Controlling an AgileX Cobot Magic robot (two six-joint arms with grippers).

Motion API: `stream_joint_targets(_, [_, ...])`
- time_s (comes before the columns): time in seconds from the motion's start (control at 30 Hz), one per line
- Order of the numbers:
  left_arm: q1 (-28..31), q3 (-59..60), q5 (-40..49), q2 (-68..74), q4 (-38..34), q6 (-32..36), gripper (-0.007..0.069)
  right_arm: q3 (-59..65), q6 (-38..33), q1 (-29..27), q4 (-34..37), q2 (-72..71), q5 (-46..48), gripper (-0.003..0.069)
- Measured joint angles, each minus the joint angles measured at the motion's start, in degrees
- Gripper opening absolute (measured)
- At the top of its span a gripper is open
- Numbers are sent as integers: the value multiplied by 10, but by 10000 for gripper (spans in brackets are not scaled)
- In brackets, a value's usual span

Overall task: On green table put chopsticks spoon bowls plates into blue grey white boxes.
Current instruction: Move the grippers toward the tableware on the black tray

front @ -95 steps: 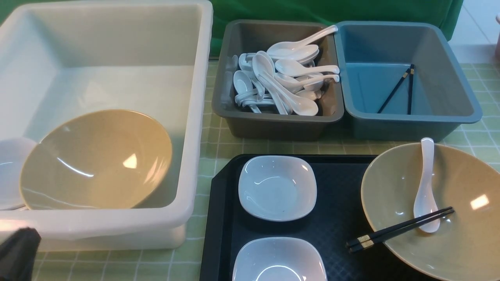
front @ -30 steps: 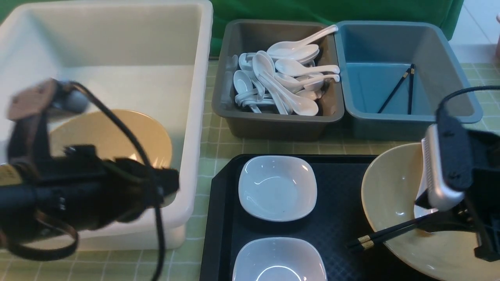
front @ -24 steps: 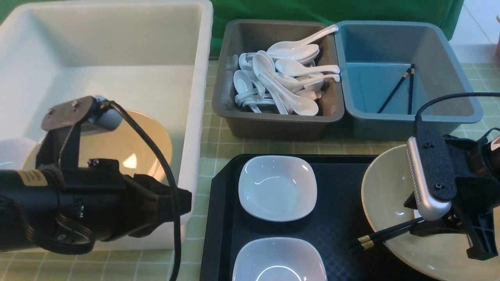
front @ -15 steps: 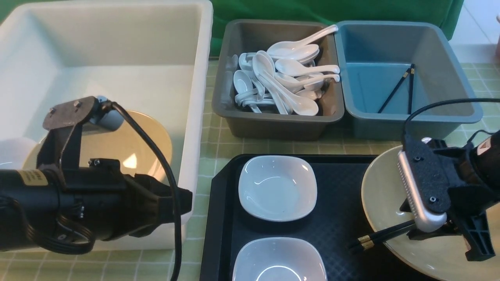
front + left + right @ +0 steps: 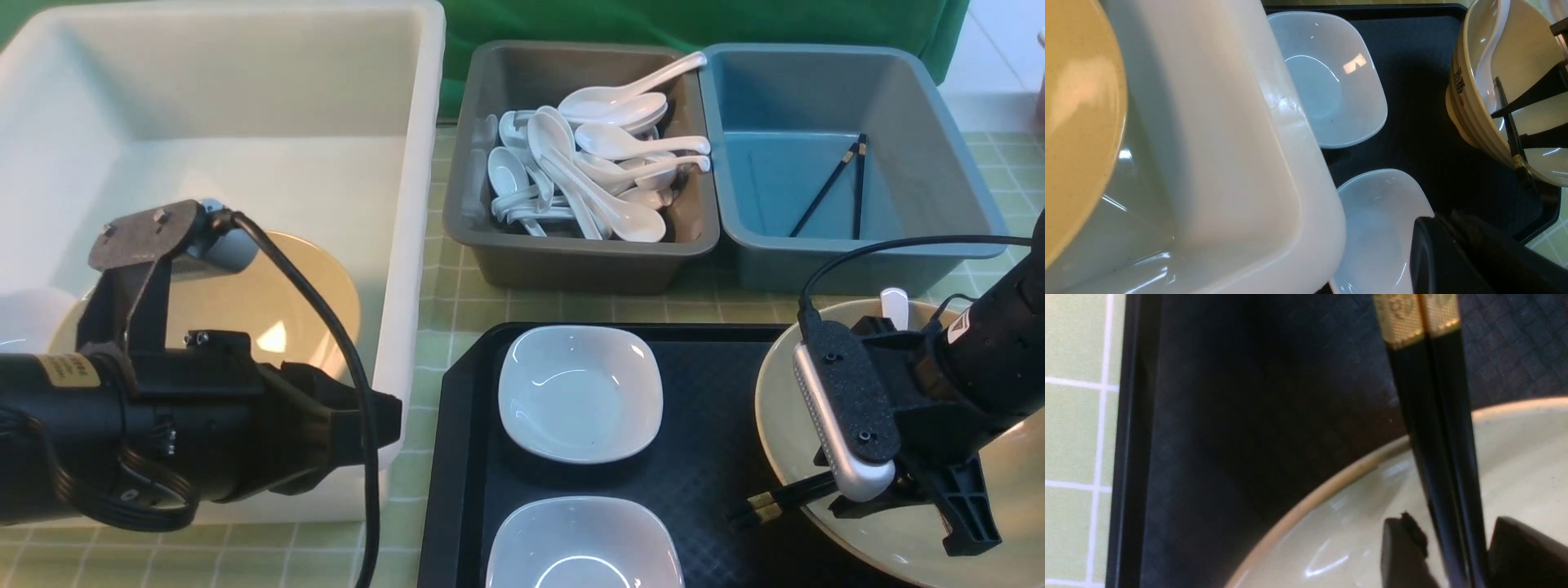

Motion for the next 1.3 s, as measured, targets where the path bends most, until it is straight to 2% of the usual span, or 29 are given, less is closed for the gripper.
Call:
stream_joint_targets(0.17, [0,0,0,0,0,0,-2,0,0,0,0,0,-1,172])
stream_joint_targets(0.27, [0,0,0,0,0,0,-2,-2,0,0,0,0,-1,132])
stream_joint_targets(0.7, [0,0,0,0,0,0,-2,-4,5,0,0,0,11,131])
stream_joint_targets(1.07, [0,0,-7,0,0,1,-2,-89,89,0,-1,0,93,131])
stream_joint_targets(1.3, [0,0,-14,0,0,1,-2,-138,139,0,-3,0,108,131])
